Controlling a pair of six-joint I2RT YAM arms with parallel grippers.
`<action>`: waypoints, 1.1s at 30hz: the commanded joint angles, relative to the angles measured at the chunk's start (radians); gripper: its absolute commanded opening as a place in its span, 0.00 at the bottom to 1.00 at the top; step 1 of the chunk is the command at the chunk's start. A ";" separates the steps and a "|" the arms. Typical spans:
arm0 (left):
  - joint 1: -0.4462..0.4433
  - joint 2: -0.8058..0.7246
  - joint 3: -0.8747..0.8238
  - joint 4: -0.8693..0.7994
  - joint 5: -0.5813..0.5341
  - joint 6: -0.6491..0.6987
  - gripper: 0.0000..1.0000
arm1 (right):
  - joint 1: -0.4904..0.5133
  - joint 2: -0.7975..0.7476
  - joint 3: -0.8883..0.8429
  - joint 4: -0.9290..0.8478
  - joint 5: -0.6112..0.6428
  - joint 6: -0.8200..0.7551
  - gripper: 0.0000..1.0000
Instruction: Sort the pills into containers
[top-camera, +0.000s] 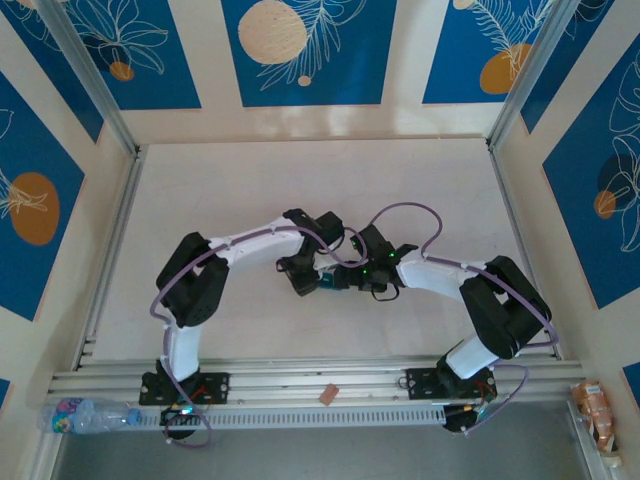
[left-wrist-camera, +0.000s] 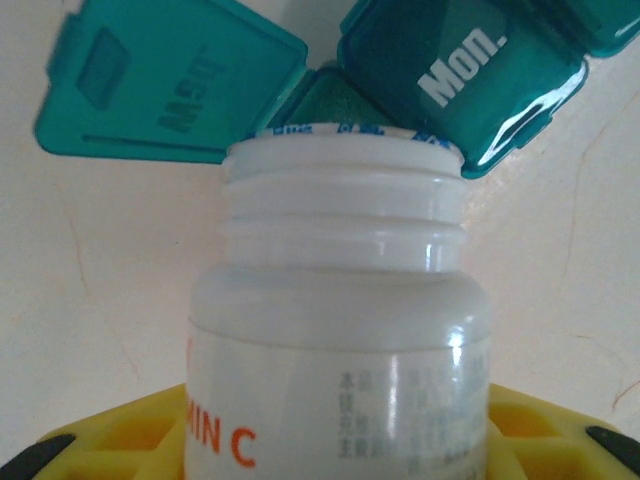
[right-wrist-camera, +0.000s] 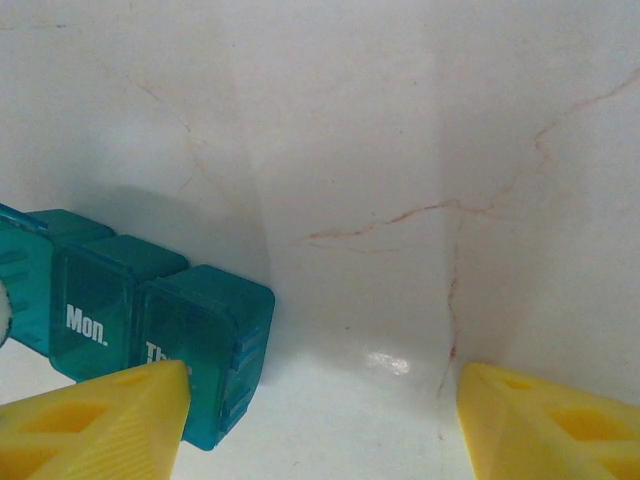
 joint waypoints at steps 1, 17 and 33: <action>-0.020 0.037 0.023 -0.059 -0.036 0.031 0.00 | 0.008 0.021 0.007 0.009 -0.013 0.006 0.71; -0.027 0.062 0.033 -0.080 -0.058 0.047 0.00 | 0.009 0.013 0.001 0.006 -0.013 0.008 0.71; -0.047 0.099 0.054 -0.092 -0.083 0.059 0.00 | 0.009 0.013 0.002 0.008 -0.016 0.008 0.71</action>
